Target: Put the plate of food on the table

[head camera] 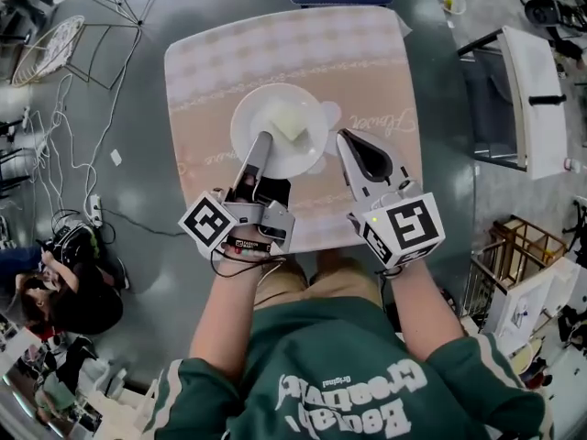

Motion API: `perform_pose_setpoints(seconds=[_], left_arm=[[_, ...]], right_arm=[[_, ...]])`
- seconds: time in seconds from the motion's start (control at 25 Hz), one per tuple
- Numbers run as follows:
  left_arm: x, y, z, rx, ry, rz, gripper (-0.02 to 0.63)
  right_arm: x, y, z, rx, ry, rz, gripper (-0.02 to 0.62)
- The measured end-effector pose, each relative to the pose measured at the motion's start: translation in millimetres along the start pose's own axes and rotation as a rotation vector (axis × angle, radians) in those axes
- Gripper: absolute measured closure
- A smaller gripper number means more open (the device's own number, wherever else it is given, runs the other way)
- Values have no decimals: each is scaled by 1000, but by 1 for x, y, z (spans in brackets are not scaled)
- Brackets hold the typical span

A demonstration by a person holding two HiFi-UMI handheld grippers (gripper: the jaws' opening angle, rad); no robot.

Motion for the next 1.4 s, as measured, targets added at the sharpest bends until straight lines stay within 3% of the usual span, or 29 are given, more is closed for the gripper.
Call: perform_pose_setpoints(seconds=[0.48,1.08,1.2,1.4], left_arm=[[3,9,92,65,103,34,589],[9,1,149,70,259,126,589],[17,1,159,49,332,136,589],[22,-1,169,18,379,175,571]], right_arm=[[-43,-37,-9,-15,-43,76,581],[-56,-58,-2,-50,-50,131,581],[-56,-61,-2,-44,-43,136,581],[-54,-64,-6,-55,-46,145,581]])
Point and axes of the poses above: the fingertips, and each gripper's own axes: x backward along the fingers, z to its left, y out of its top, the point moved 2 cm from there along x, backward along the fingers, and after that the axes turned 15 degrees about -y, right-handed, at the moved point
